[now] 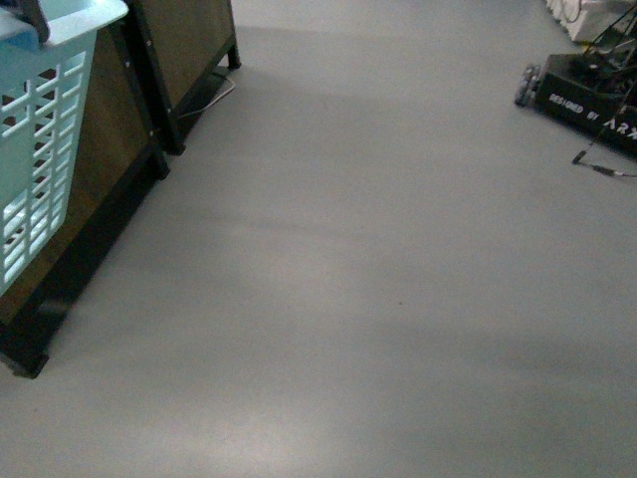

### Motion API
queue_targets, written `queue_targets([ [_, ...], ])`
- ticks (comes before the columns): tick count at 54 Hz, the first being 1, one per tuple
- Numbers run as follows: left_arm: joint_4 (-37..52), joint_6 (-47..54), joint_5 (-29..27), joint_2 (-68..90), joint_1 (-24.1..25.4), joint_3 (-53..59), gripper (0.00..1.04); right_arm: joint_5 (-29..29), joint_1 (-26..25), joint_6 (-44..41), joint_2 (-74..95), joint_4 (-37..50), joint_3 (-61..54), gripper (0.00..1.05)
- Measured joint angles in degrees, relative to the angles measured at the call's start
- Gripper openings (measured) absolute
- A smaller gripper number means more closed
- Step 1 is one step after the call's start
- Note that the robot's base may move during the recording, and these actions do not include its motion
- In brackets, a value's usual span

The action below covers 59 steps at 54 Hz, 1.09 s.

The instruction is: Pick mango and avocado into basket

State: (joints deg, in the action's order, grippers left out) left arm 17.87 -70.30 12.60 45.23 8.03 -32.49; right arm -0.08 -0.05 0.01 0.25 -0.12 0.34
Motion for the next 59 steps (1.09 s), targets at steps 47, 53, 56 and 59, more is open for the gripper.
queue_targets([
  [47, 0.00, 0.02, 0.00, 0.00, 0.00, -0.04, 0.12, 0.00, 0.00, 0.00, 0.00, 0.00, 0.00, 0.97],
  [53, 0.00, -0.02, 0.02, 0.00, 0.00, -0.07, 0.12, 0.00, 0.00, 0.00, 0.00, 0.00, 0.00, 0.97],
  [56, 0.00, 0.00, 0.00, 0.00, 0.00, -0.07, 0.12, 0.02, 0.00, 0.00, 0.00, 0.00, 0.00, 0.97],
  [59, 0.00, 0.00, 0.02, -0.02, 0.00, -0.07, 0.12, 0.02, 0.00, 0.00, 0.00, 0.00, 0.02, 0.97],
])
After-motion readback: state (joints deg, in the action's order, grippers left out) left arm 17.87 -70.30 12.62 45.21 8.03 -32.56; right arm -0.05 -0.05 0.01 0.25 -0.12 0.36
